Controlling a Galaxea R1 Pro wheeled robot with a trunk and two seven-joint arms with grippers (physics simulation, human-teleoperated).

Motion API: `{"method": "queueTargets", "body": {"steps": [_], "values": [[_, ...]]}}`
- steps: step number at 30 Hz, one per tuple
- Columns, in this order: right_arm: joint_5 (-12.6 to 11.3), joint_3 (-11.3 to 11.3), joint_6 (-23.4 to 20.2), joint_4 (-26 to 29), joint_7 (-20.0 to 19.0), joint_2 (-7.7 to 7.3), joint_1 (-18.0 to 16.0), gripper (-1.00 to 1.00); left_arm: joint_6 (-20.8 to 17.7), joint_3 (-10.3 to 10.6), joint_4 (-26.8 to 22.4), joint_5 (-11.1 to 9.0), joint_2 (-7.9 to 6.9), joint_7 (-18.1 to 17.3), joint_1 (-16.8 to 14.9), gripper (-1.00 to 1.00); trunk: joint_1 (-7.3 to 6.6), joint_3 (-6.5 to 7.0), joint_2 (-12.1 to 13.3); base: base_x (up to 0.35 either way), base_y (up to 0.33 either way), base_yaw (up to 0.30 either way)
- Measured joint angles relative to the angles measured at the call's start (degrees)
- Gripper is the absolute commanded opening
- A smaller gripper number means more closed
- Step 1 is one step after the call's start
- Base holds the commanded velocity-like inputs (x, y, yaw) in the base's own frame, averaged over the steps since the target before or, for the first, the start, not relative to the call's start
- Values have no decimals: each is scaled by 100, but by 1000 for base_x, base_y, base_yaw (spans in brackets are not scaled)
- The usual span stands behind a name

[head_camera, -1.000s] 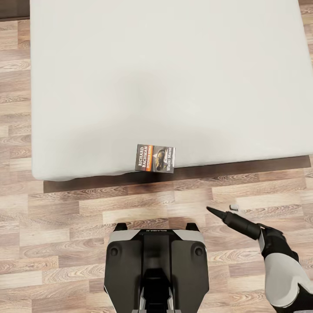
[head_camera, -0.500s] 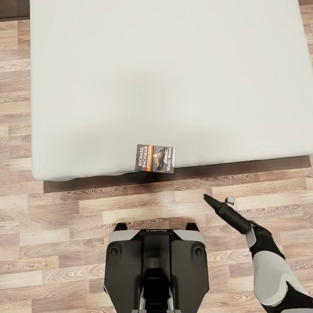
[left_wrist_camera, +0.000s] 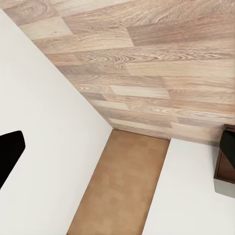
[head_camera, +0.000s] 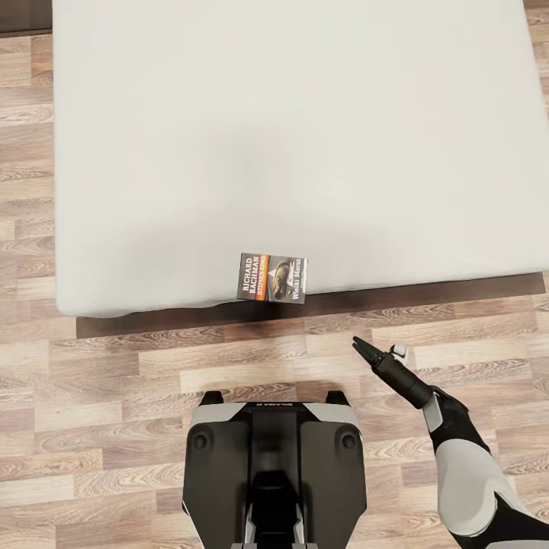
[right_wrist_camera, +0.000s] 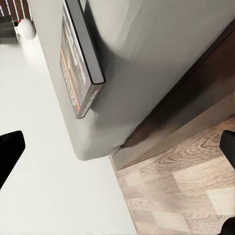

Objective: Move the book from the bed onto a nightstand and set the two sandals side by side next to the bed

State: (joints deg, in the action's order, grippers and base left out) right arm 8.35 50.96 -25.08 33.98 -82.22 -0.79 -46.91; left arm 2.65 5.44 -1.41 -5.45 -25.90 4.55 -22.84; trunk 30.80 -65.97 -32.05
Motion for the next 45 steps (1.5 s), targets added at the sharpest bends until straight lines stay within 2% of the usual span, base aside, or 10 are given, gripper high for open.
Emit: {"method": "queueTargets", "body": {"steps": [19, 30, 45], "values": [[-23, 24, -41, -11, 11, 15, -102, 100, 46, -4, 6, 3, 26, 0, 18, 100, 0, 0, 0, 0, 0, 0], [-32, 73, -50, -20, 12, -48, -296, 100, 42, -5, 11, 3, 28, 1, 19, 100, 0, 0, 0, 0, 58, 0], [-34, 77, -51, -25, 12, -63, -335, 100, 48, -5, 19, 3, 31, 0, 18, 100, 0, 0, 0, 0, 28, 0]]}}
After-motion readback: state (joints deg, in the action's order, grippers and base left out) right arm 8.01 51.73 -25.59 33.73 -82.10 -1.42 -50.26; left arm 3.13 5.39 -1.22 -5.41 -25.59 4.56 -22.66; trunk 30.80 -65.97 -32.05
